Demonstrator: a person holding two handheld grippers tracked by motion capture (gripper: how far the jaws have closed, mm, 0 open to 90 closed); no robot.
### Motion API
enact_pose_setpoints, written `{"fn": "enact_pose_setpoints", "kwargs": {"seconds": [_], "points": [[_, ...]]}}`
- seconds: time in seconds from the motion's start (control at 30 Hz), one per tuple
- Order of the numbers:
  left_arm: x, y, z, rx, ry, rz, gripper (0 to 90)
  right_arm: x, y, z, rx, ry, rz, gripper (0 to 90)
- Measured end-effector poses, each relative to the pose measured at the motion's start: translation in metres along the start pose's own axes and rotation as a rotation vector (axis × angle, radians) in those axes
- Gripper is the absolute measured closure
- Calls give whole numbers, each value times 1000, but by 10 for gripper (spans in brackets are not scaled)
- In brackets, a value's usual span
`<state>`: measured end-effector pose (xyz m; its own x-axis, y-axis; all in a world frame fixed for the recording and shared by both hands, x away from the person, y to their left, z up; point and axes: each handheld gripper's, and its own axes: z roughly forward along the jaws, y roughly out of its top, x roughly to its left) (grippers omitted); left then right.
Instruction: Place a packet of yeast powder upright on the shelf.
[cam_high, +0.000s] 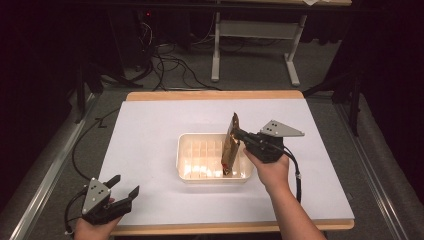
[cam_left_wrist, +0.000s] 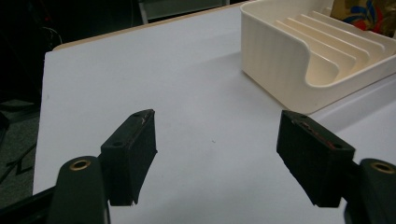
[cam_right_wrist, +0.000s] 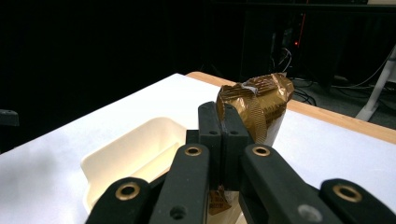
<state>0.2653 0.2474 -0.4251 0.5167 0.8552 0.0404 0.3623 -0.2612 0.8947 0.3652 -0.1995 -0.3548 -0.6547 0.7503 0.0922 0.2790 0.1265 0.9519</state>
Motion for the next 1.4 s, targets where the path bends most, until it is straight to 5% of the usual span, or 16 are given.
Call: {"fn": "enact_pose_setpoints", "kwargs": {"seconds": [0.2, 0.3, 0.57, 1.27, 1.4], "points": [[-1, 0, 0, -2, 2, 1, 291, 1, -5, 2, -5, 5, 11, 900], [-1, 0, 0, 1, -1, 5, 291, 1, -10, 6, 35, 6, 5, 900], [-1, 1, -1, -5, 4, 3, 292, 1, -22, 8, 2, 19, 42, 900], [-2, 1, 1, 3, -3, 8, 292, 8, -25, 9, 17, 20, 17, 900], [-2, 1, 3, 4, -5, 10, 292, 7, -22, 6, 16, 15, 22, 784]]}}
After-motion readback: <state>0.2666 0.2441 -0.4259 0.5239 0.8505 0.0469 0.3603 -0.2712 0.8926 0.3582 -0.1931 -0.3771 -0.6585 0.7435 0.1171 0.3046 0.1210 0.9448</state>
